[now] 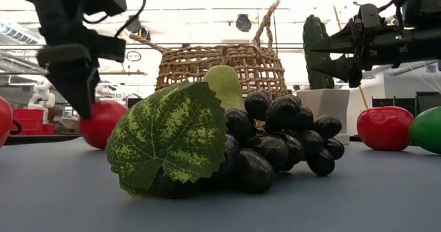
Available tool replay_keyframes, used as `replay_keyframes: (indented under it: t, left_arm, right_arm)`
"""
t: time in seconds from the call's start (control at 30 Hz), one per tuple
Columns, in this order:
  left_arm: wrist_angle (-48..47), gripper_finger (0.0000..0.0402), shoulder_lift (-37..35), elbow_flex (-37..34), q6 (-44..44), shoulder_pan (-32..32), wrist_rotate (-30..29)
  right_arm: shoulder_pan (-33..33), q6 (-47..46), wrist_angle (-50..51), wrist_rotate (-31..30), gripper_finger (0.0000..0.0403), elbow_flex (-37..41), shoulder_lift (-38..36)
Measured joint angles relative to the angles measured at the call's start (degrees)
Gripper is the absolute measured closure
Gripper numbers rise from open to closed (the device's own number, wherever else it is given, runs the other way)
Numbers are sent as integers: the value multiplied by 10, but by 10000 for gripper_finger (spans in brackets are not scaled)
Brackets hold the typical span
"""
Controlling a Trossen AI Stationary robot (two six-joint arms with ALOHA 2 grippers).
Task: Build produce basket
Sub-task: Put the red apple into the brown basket
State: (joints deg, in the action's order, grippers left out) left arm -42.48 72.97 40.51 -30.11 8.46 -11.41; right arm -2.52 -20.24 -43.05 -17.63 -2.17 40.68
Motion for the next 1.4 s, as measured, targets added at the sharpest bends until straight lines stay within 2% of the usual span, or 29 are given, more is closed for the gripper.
replay_keyframes:
  t: [0.2, 0.33, 0.57, 0.7, 0.9, 1.07, 1.27, 1.4]
  left_arm:
    - [61, 52, 0, -15, 25, -52, -3]
    - [95, 52, 0, -15, 50, -66, 0]
    - [93, 51, 0, -15, 34, -86, 8]
    - [125, 35, 0, -15, 41, -105, -16]
    - [224, 4, 1, -25, 95, -149, -14]
    - [312, 4, 29, -45, 102, -198, 22]
    - [313, 4, 74, -44, 105, -213, 92]
    - [289, 13, 82, -42, 86, -211, 109]
  right_arm:
    - [0, -1, 0, 0, 112, 0, 0]
    - [0, -7, 0, 0, 112, 0, 0]
    - [0, -14, 0, -1, 112, 0, 0]
    - [0, -13, -1, -2, 112, 0, 0]
    - [1, -20, -2, 13, 112, 0, 0]
    - [1, -37, -2, 14, 112, 0, 0]
    - [1, -48, -2, 14, 112, 0, 0]
    - [1, -48, -3, 14, 112, 0, 0]
